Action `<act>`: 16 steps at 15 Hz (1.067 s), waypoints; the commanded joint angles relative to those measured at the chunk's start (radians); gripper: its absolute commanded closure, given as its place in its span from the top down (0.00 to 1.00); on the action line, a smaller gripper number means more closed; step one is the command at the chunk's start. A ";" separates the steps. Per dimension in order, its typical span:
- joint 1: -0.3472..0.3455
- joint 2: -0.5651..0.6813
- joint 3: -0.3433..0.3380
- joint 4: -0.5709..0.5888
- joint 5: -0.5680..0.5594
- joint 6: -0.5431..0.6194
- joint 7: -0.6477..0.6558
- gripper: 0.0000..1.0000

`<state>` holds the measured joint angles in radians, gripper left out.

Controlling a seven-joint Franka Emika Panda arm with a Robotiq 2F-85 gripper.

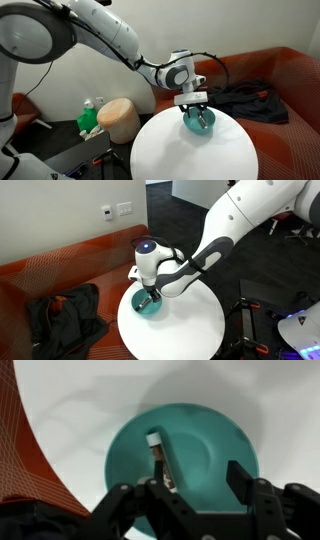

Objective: Put the black marker inside the blue bowl

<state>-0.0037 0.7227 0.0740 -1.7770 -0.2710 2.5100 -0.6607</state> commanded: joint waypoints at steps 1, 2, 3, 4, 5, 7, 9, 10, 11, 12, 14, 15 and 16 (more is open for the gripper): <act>0.013 -0.143 -0.007 -0.128 -0.027 0.064 0.052 0.98; 0.023 -0.172 -0.019 -0.149 -0.033 0.068 0.075 1.00; 0.024 -0.210 -0.021 -0.180 -0.036 0.075 0.087 1.00; 0.031 -0.246 -0.029 -0.209 -0.045 0.075 0.116 1.00; 0.030 -0.281 -0.027 -0.236 -0.049 0.072 0.124 1.00; 0.035 -0.346 -0.033 -0.292 -0.072 0.073 0.167 1.00; 0.030 -0.401 -0.025 -0.345 -0.083 0.076 0.186 1.00; 0.026 -0.425 -0.020 -0.370 -0.081 0.076 0.190 1.00; 0.021 -0.452 -0.014 -0.399 -0.075 0.081 0.187 1.00; 0.015 -0.372 -0.008 -0.305 -0.059 0.042 0.154 1.00; 0.015 -0.411 -0.008 -0.348 -0.058 0.045 0.155 1.00; 0.016 -0.421 -0.008 -0.359 -0.058 0.047 0.155 1.00; 0.016 -0.425 -0.008 -0.364 -0.058 0.048 0.155 1.00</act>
<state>0.0138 0.2976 0.0636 -2.1421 -0.3291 2.5598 -0.5053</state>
